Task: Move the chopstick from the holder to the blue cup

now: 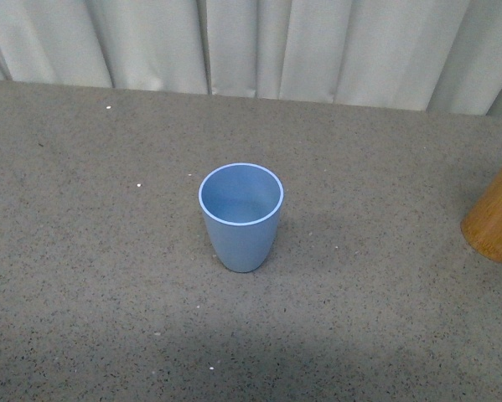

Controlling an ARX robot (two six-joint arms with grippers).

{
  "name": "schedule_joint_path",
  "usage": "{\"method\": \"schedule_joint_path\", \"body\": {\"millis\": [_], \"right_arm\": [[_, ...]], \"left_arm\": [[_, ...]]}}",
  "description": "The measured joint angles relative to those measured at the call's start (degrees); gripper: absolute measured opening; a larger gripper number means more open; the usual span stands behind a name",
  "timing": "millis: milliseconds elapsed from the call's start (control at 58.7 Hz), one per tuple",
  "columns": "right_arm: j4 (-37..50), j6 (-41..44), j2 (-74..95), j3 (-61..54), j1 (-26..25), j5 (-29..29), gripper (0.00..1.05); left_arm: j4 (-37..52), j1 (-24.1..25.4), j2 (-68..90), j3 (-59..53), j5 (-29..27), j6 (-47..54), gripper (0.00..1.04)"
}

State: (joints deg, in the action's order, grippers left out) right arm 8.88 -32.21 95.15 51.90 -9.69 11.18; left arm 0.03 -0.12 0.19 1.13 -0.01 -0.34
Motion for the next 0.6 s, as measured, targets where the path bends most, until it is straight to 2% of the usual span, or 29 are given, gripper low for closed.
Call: {"method": "schedule_joint_path", "body": {"millis": [358,443,596], "right_arm": [[-0.2,3.2,-14.1,3.2,-1.7,-0.2,0.02],[0.9,3.8,-17.2,3.2,-0.4,-0.5,0.02],[6.4,2.8,-17.8,1.2,6.5,-1.4,0.02]], "left_arm": [[0.0,0.0,0.0,0.0,0.0,0.0,0.98],[0.0,0.0,0.0,0.0,0.0,0.0,0.98],[0.0,0.0,0.0,0.0,0.0,0.0,0.98]]}}
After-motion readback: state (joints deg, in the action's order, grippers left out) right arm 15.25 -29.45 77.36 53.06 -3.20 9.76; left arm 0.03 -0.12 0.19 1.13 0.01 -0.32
